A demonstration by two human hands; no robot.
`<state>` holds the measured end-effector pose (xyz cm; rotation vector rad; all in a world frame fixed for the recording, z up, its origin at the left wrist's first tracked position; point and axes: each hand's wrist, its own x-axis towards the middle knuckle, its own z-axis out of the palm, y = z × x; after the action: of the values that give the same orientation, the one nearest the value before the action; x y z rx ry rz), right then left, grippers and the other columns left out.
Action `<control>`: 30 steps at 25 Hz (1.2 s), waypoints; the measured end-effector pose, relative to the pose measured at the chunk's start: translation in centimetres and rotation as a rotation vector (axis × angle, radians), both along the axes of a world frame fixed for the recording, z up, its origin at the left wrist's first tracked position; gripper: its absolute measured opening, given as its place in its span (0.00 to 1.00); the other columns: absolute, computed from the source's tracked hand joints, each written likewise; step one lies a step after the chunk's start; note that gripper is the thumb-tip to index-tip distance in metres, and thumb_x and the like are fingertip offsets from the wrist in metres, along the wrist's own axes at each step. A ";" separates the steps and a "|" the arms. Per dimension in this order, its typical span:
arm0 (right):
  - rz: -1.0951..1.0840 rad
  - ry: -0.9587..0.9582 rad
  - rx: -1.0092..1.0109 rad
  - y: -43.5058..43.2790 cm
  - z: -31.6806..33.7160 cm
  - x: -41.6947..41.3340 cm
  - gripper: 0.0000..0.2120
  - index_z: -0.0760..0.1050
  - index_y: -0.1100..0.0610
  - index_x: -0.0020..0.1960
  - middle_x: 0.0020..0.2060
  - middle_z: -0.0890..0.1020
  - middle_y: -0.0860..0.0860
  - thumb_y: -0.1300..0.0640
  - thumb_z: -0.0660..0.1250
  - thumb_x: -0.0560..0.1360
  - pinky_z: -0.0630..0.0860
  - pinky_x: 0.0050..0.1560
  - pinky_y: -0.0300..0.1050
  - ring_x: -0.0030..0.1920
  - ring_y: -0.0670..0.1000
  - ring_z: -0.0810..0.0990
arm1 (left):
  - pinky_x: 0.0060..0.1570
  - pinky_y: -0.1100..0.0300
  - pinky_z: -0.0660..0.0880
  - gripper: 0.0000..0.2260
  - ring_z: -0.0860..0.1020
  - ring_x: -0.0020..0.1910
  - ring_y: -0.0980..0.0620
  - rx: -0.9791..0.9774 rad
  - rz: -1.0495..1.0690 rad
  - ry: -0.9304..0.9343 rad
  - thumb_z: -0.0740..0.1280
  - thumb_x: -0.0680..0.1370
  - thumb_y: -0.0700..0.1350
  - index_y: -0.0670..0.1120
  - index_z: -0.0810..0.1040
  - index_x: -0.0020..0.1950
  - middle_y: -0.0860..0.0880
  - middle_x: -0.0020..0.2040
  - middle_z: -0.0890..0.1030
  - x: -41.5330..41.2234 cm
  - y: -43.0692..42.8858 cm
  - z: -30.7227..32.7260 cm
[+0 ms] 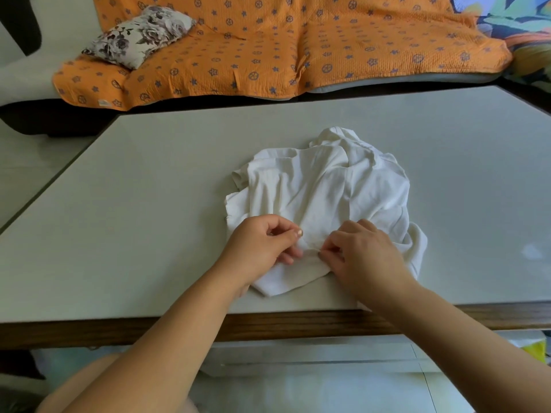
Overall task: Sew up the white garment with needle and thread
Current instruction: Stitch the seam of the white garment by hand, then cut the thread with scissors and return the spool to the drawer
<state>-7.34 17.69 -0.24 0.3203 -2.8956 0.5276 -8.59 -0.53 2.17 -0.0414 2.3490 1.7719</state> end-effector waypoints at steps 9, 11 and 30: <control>0.071 -0.543 -1.277 -1.5 4.7 4.5 0.12 0.80 0.61 0.46 0.38 0.84 0.58 0.59 0.59 0.81 0.76 0.35 0.45 0.36 0.55 0.83 | 0.36 0.65 0.76 0.04 0.81 0.33 0.57 -0.027 -0.041 0.053 0.67 0.79 0.40 0.44 0.80 0.45 0.47 0.36 0.82 1.1 0.6 -0.3; 0.179 -0.956 -1.128 -0.7 4.3 5.4 0.12 0.80 0.62 0.50 0.44 0.84 0.60 0.60 0.57 0.81 0.78 0.36 0.44 0.41 0.57 0.84 | 0.34 0.67 0.76 0.04 0.80 0.32 0.58 -0.054 -0.029 0.068 0.68 0.79 0.41 0.46 0.80 0.45 0.49 0.35 0.82 1.6 0.7 -0.4; -0.826 -1.059 -1.661 -0.5 -12.8 12.0 0.18 0.74 0.68 0.54 0.45 0.80 0.60 0.73 0.46 0.76 0.76 0.45 0.47 0.42 0.57 0.79 | 0.41 0.65 0.80 0.03 0.81 0.35 0.56 -0.020 -0.023 0.080 0.68 0.78 0.42 0.45 0.82 0.48 0.47 0.38 0.84 2.7 0.0 -1.3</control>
<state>4.65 17.23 -12.99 -1.5651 -1.5915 2.8733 -5.86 -0.55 0.84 0.0540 2.4123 1.7709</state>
